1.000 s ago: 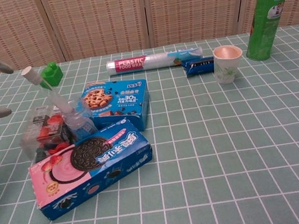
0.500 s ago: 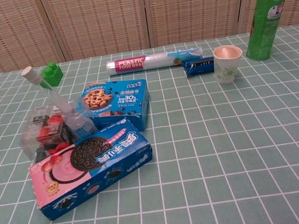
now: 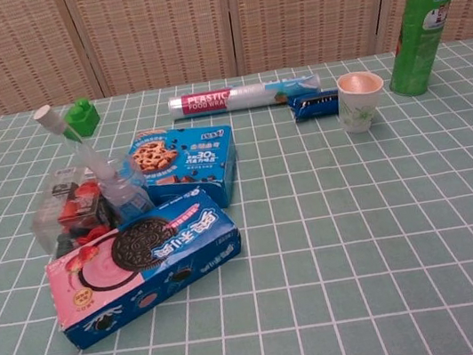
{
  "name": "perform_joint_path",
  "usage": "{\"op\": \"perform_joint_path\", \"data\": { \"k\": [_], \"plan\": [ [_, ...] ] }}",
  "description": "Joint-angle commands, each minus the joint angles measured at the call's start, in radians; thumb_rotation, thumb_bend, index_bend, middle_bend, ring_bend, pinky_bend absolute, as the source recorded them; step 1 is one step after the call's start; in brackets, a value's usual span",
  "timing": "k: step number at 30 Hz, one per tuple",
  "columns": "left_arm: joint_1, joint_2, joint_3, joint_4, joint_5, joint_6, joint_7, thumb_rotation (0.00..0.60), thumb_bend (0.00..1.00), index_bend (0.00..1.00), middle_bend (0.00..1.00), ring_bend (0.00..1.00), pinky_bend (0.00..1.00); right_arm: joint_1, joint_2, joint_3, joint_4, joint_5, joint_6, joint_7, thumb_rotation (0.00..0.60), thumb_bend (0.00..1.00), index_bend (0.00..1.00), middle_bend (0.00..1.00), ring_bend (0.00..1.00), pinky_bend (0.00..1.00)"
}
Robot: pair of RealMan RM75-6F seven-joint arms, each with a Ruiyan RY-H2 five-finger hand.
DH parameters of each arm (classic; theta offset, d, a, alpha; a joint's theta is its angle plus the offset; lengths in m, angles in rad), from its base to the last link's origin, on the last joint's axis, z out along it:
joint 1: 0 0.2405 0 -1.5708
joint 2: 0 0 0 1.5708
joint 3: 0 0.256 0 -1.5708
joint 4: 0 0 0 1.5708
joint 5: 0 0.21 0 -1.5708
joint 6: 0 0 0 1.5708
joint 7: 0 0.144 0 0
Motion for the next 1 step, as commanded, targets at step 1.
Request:
{"op": "perform_joint_path", "data": {
  "k": [1],
  "plan": [
    [0.003,-0.005,-0.006,0.008,0.004,-0.007,-0.007,0.600,0.00,0.35,1.00,1.00,1.00,0.000,-0.001,-0.002,-0.001,-0.005,0.002,-0.002,0.600,0.28,0.33,0.46,0.36,0.51]
  ]
}}
